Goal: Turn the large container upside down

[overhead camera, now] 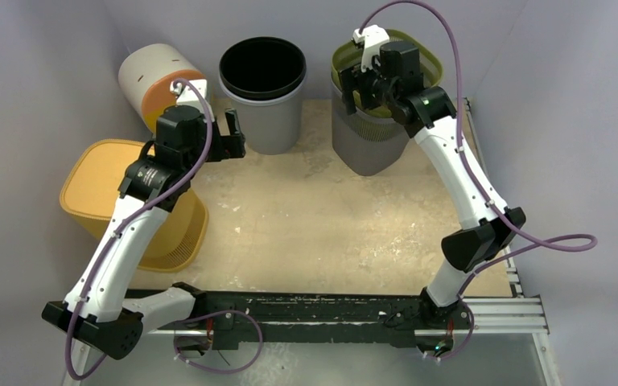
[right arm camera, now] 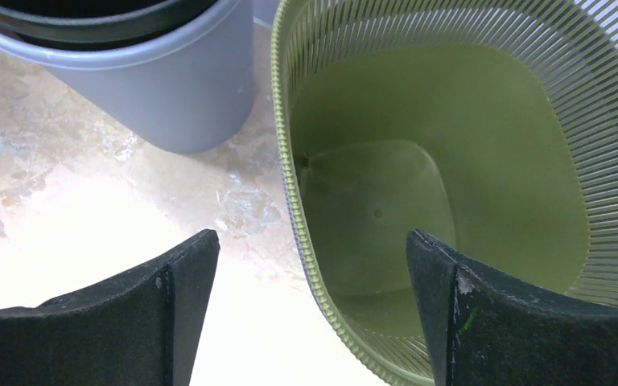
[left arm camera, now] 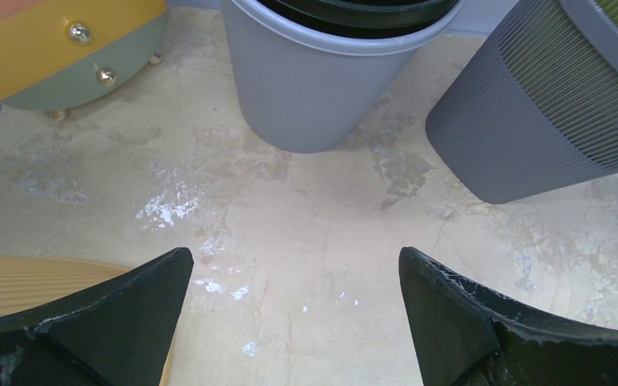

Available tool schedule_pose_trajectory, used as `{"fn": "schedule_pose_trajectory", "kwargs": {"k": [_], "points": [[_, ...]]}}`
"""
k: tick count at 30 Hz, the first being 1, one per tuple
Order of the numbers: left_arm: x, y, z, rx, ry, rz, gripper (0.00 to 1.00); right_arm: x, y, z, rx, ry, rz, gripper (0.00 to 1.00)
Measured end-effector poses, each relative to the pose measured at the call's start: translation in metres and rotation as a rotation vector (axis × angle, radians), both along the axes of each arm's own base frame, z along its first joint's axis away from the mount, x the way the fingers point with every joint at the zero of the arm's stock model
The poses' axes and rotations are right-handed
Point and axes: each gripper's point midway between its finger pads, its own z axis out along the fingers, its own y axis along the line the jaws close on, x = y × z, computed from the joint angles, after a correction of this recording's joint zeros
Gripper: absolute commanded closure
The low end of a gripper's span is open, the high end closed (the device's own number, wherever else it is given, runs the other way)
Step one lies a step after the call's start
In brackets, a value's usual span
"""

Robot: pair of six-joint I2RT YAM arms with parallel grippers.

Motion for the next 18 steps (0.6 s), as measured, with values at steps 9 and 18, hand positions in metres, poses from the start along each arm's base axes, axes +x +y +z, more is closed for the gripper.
{"fn": "schedule_pose_trajectory", "kwargs": {"k": [9, 18], "points": [[-0.001, 0.000, -0.012, 0.009, 0.023, 0.000, 0.04, 0.006, -0.014, -0.037, -0.019, 0.067, -0.003, 0.46], [-0.002, 0.001, -0.016, 0.013, 0.030, 0.001, 0.04, 0.018, -0.012, -0.035, -0.013, 0.015, 0.013, 1.00]]}}
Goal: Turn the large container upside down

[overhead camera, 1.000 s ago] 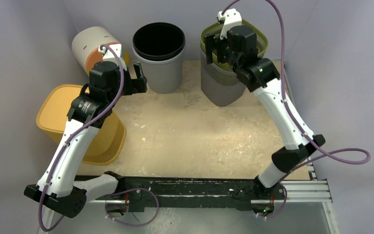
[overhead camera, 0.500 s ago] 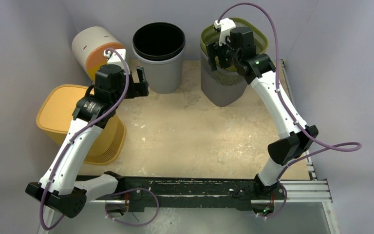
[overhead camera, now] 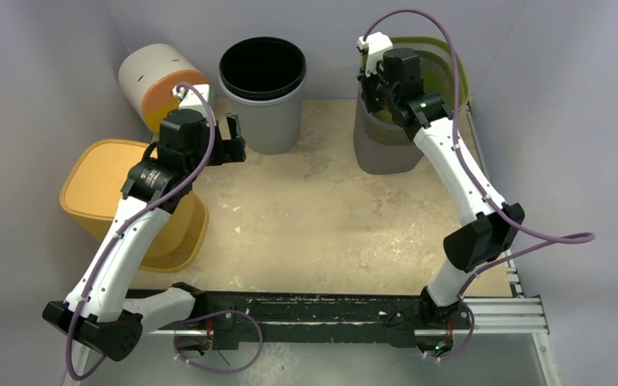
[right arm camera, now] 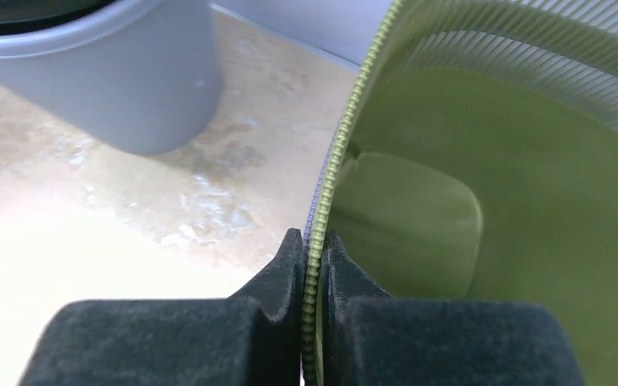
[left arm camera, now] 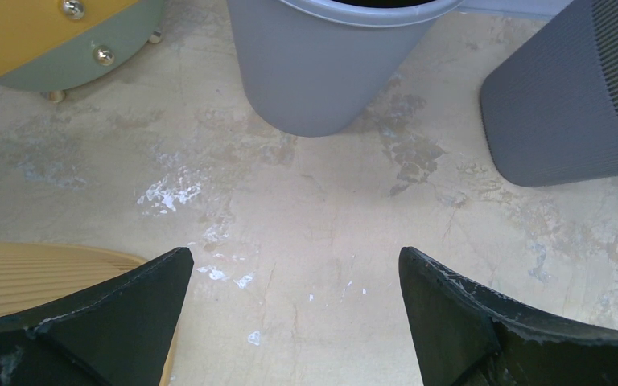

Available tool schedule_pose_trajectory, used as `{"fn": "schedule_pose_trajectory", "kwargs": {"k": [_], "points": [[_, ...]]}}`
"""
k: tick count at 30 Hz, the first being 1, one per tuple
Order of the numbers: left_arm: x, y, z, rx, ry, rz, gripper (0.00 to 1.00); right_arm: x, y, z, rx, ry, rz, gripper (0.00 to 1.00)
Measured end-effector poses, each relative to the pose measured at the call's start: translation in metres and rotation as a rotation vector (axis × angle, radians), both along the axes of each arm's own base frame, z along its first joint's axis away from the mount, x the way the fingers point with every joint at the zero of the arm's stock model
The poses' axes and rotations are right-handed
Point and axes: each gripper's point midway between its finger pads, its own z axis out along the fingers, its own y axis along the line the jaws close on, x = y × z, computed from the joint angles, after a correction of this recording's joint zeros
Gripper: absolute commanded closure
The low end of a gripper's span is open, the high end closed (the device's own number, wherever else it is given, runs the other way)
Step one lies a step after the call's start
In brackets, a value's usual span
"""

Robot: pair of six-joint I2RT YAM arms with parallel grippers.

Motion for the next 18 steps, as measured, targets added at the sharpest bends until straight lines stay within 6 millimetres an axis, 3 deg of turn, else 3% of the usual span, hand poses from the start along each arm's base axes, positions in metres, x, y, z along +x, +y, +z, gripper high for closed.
{"fn": "schedule_pose_trajectory", "kwargs": {"k": [3, 8, 14, 18], "points": [[0.000, 0.000, 0.001, -0.001, -0.002, 0.000, 0.04, 0.003, -0.015, 0.002, -0.010, -0.007, -0.058, 1.00], [-0.002, 0.001, 0.001, -0.002, -0.003, 0.000, 0.04, -0.001, -0.022, 0.011, -0.026, 0.016, -0.068, 1.00], [-0.003, 0.001, 0.001, -0.003, -0.005, 0.000, 0.04, -0.001, -0.021, 0.048, -0.003, 0.026, -0.081, 1.00], [-0.004, 0.002, 0.001, -0.003, -0.007, 0.000, 0.04, -0.014, -0.022, 0.072, 0.024, -0.008, -0.073, 1.00]]}}
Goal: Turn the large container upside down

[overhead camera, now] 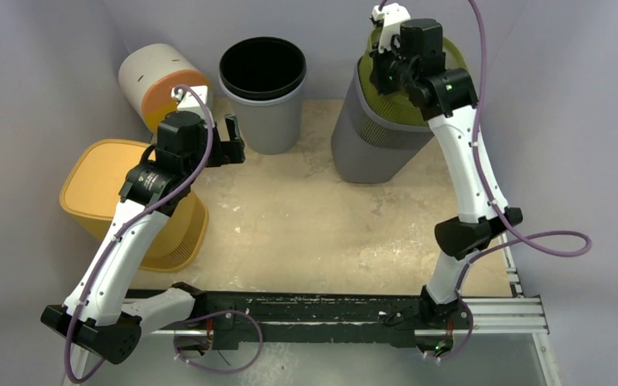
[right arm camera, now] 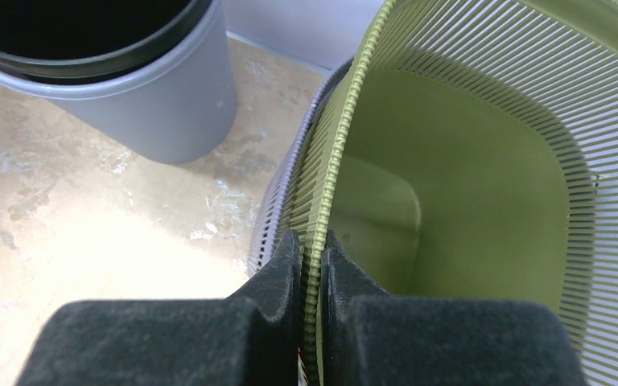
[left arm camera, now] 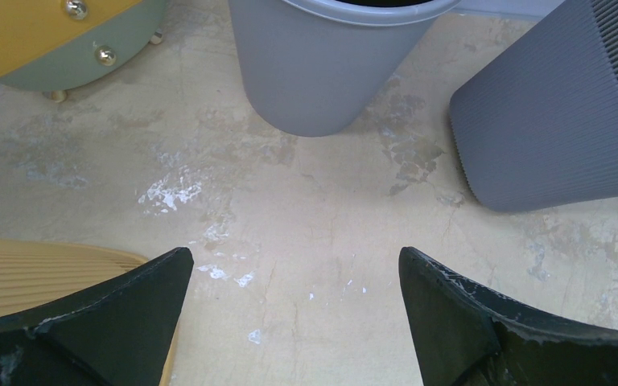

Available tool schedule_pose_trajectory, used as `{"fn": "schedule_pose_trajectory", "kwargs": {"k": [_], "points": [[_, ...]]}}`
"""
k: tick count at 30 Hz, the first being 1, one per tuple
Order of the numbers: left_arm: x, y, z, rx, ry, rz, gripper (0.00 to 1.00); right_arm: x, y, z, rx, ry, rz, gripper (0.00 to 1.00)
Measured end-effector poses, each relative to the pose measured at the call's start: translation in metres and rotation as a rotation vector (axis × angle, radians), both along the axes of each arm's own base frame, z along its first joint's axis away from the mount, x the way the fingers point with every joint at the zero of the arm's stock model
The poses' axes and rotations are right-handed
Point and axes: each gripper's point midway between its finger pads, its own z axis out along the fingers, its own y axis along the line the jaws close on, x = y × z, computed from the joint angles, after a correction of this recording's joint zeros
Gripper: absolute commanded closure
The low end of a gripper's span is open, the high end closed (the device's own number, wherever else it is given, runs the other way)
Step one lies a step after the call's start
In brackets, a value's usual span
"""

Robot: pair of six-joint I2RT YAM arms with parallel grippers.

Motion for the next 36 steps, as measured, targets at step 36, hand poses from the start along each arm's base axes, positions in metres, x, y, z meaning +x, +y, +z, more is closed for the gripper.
{"fn": "schedule_pose_trajectory", "kwargs": {"k": [36], "points": [[0.001, 0.019, 0.086, -0.021, -0.155, 0.100, 0.04, -0.173, -0.031, 0.237, 0.391, -0.706, 0.172, 1.00]]}}
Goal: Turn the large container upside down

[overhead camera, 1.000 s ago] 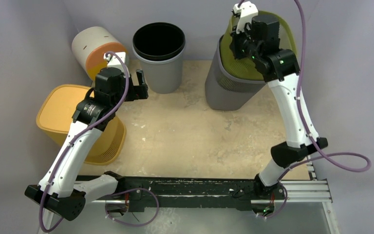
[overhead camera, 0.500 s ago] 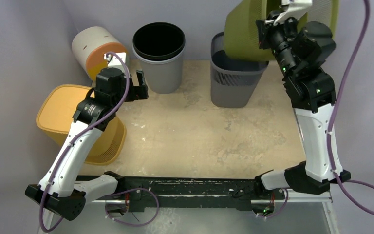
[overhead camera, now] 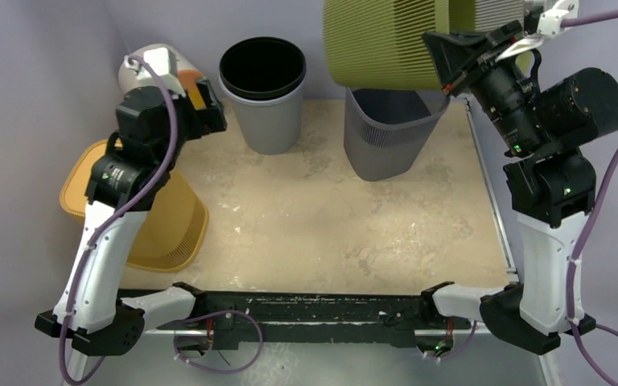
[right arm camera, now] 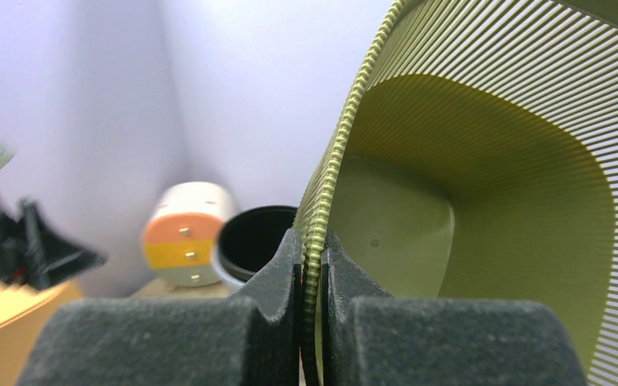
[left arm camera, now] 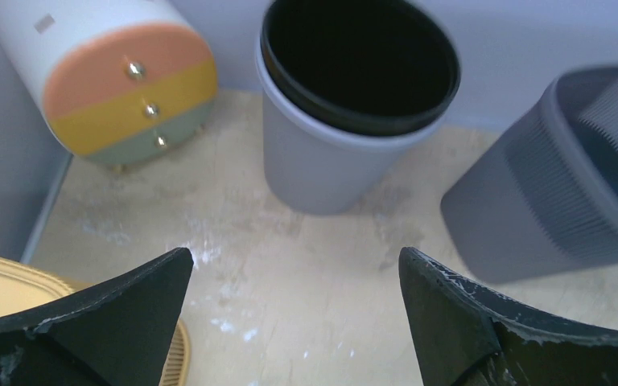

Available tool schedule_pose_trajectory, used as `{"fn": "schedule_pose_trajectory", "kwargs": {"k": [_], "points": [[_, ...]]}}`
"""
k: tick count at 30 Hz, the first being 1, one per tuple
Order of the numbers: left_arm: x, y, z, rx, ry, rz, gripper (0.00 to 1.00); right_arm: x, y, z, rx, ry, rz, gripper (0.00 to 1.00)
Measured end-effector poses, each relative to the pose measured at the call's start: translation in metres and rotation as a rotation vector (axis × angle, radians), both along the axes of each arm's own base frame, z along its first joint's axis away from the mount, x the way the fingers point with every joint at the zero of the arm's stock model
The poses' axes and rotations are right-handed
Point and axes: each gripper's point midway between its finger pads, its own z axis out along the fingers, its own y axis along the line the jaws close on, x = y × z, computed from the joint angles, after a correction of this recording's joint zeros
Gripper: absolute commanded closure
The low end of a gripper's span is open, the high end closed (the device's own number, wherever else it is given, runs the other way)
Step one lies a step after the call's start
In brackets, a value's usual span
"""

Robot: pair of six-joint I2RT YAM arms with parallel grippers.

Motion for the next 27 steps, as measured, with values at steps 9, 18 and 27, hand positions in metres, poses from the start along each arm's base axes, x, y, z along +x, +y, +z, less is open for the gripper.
{"fn": "schedule_pose_trajectory", "kwargs": {"k": [9, 18, 27], "points": [[-0.024, 0.031, 0.093, -0.095, -0.228, 0.128, 0.04, -0.049, 0.060, -0.023, 0.034, 0.038, 0.443, 1.00], [-0.030, 0.038, 0.098, -0.133, -0.245, 0.168, 0.04, -0.052, 0.119, -0.110, 0.040, 0.261, 0.708, 1.00], [-0.029, 0.036, 0.084, -0.142, -0.199, 0.168, 0.04, -0.113, 0.199, -0.207, -0.002, 0.441, 0.906, 1.00]]}}
